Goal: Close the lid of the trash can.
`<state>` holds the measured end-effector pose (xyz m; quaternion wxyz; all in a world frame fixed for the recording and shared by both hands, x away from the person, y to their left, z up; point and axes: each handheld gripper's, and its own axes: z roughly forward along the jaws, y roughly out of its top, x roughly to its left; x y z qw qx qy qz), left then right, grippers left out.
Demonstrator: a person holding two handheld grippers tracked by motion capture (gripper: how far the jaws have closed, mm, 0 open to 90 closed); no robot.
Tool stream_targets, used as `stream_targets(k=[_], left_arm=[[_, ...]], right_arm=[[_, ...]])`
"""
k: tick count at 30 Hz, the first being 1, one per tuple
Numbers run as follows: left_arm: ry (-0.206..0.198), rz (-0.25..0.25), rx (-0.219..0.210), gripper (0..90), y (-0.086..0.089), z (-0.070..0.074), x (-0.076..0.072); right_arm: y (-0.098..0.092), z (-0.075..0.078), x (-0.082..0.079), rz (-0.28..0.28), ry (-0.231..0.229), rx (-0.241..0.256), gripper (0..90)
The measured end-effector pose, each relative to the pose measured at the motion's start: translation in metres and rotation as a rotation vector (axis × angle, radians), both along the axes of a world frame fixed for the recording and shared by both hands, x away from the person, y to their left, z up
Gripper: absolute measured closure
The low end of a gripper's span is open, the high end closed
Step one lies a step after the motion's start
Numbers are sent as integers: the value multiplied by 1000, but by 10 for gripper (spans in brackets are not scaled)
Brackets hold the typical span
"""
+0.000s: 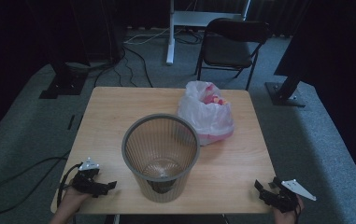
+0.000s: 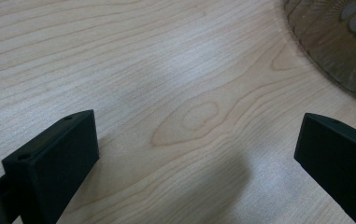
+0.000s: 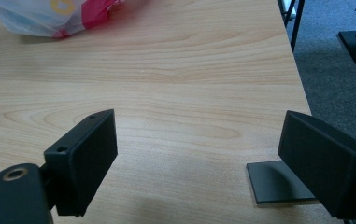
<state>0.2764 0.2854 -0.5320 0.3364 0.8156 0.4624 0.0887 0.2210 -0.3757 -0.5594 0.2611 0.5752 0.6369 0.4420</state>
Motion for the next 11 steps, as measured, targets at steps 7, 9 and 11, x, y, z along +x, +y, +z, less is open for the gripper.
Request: stream_targets(k=[7,9,11], left_arm=[[4,5,2,0,-2,-1,1],[3,2,2,0,-1,-1,1],[8,-1,7,0,-2,-2,1]], right_arm=[[-4,-1,1,-24,7,32,113],[-5,-1,2,-29,10,31,113],[-4,-2,3,-27,20,19,113]])
